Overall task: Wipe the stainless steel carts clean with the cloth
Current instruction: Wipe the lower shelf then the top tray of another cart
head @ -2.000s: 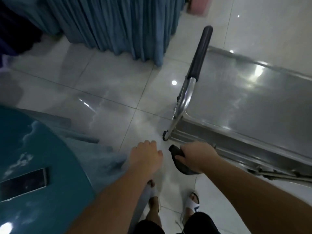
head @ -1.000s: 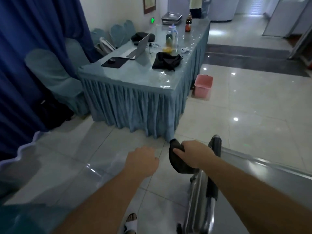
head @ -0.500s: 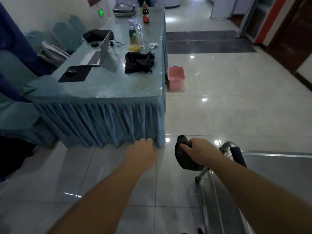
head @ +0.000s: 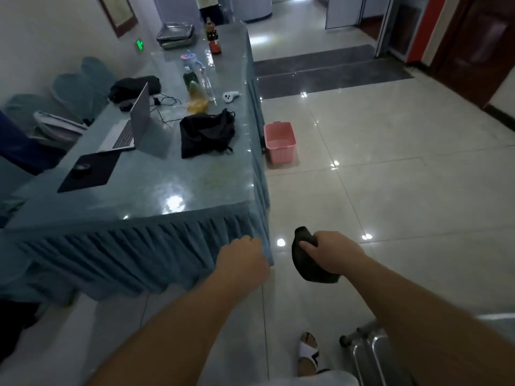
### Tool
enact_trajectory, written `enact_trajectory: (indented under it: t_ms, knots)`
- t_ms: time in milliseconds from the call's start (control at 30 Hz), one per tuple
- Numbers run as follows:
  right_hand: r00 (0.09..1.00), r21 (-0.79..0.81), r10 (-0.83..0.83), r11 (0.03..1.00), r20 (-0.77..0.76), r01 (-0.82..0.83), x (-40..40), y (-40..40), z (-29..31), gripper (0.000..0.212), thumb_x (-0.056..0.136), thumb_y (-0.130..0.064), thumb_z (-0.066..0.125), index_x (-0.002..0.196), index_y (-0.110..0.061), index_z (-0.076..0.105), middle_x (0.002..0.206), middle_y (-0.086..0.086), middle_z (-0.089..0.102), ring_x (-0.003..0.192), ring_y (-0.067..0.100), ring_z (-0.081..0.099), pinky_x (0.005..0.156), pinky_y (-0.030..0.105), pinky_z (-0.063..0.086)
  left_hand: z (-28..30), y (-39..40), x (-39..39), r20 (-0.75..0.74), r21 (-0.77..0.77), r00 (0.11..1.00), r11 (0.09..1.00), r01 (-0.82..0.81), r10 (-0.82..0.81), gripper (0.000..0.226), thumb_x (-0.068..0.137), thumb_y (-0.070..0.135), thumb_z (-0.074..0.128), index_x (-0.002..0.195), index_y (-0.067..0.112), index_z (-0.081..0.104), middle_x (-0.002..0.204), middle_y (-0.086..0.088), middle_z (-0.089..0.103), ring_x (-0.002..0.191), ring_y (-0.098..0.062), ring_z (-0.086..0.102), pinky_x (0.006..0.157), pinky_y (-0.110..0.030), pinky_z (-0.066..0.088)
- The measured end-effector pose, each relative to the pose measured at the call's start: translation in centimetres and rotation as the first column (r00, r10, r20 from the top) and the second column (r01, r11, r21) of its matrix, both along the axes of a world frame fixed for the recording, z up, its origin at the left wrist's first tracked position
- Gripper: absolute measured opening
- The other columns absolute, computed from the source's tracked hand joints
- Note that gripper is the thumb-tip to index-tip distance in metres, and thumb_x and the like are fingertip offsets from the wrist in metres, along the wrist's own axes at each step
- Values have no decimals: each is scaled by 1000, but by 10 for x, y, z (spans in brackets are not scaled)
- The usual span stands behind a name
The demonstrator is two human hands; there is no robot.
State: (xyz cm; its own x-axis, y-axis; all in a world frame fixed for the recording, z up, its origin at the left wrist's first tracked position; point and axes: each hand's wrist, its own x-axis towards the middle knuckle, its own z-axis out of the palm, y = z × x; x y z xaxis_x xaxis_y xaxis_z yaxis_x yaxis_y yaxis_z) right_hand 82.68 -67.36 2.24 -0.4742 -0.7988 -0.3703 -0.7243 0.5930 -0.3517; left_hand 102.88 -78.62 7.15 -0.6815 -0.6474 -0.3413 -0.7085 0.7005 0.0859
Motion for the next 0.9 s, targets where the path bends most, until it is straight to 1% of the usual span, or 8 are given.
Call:
enact_trajectory:
  t_ms: [100, 233, 400, 467, 567, 667, 800, 900]
  knots:
    - [999, 17, 39, 999, -5, -39, -46, -36, 3, 45, 102, -65, 43, 94, -22, 55, 86, -2, 56, 84, 22, 58, 74, 36, 45, 8, -38, -56, 8, 36, 1000, 999, 6, -6, 30, 103, 38, 53, 126, 19, 57, 129, -4, 59, 117, -28, 58, 96, -42, 46]
    - [998, 51, 55, 997, -18, -54, -112, -73, 5, 45, 101, -67, 42, 91, -24, 53, 84, -3, 55, 86, 24, 60, 76, 38, 50, 6, -83, -125, -3, 69, 1000, 997, 17, -17, 35, 105, 37, 48, 134, 19, 56, 134, -4, 60, 120, -27, 58, 100, -44, 49]
    - [999, 53, -52, 997, -11, 52, -192, -100, -7, 44, 101, -68, 41, 81, -29, 46, 79, -7, 53, 74, 16, 55, 62, 35, 40, -14, -146, -211, 39, 66, 994, 992, 104, -107, 35, 104, 38, 50, 130, 16, 57, 131, -7, 63, 117, -29, 61, 99, -41, 51]
    - [994, 70, -112, 991, -14, 113, -224, -105, -15, 45, 100, -69, 41, 81, -28, 47, 80, -7, 55, 74, 15, 56, 61, 34, 40, -21, -172, -255, 50, 67, 985, 985, 159, -162, 42, 103, 39, 49, 138, 16, 55, 137, -9, 62, 121, -30, 61, 102, -44, 52]
    - [971, 98, -241, 966, -14, 241, -274, -109, -24, 44, 99, -70, 41, 80, -30, 46, 80, -8, 55, 77, 17, 59, 65, 35, 44, -28, -205, -331, 50, 69, 966, 966, 248, -252, 52, 103, 44, 47, 149, 20, 50, 145, -7, 58, 127, -30, 59, 104, -46, 51]
    - [918, 107, -395, 912, -21, 395, -321, -105, -25, 45, 99, -70, 39, 81, -30, 46, 82, -8, 56, 75, 14, 57, 63, 35, 42, -32, -227, -411, 69, 60, 914, 917, 395, -399, 52, 103, 45, 47, 148, 20, 50, 144, -8, 57, 127, -32, 57, 104, -46, 48]
    - [793, 119, -609, 786, -9, 606, -365, -83, -26, 47, 100, -70, 39, 84, -27, 51, 84, -6, 59, 74, 12, 57, 69, 36, 49, -38, -222, -508, 89, 73, 805, 810, 582, -587, 50, 104, 44, 46, 148, 20, 49, 144, -7, 55, 128, -31, 55, 99, -43, 45]
    - [692, 146, -722, 684, 1, 715, -385, -55, -32, 48, 102, -68, 38, 84, -26, 50, 83, -5, 59, 72, 12, 55, 63, 33, 42, -43, -197, -570, 83, 101, 703, 708, 699, -706, 51, 104, 44, 45, 149, 21, 48, 144, -6, 55, 128, -30, 54, 98, -42, 44]
